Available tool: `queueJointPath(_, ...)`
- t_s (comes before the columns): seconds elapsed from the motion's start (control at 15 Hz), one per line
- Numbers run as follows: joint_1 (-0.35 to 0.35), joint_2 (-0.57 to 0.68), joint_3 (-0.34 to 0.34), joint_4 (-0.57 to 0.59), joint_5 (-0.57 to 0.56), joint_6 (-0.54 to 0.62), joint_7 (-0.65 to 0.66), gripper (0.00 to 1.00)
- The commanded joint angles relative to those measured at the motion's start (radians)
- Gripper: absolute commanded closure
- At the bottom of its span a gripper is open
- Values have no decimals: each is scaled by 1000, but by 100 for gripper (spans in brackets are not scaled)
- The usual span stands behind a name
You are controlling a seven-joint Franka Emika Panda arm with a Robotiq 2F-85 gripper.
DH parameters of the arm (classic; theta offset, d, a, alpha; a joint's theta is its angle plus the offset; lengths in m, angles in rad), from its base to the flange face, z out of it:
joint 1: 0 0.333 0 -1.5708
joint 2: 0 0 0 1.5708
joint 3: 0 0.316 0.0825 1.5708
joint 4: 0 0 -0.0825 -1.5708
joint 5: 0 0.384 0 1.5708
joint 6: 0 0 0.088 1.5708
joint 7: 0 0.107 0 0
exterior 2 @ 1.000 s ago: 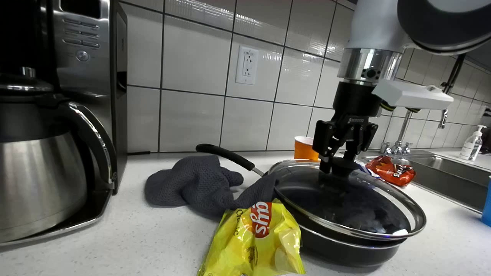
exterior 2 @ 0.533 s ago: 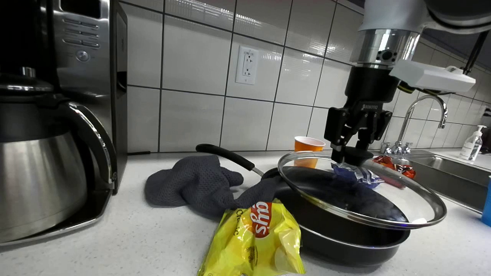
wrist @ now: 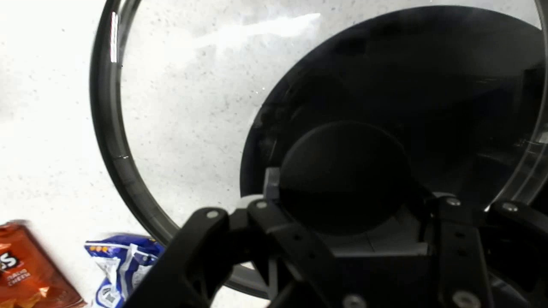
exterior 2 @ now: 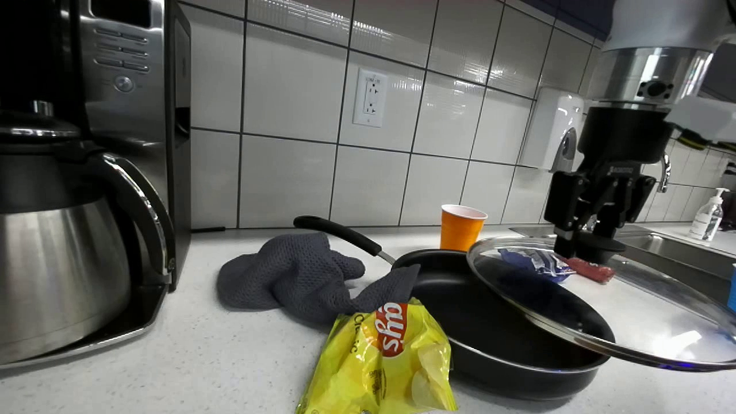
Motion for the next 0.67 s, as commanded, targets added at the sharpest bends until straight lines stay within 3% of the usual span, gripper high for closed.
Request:
queueJointPath(0.0,-40,-150,-20,-92,19,-19,-39,62)
queueJointPath(0.6,-147,-239,-114,-169,8,-28,-130,62)
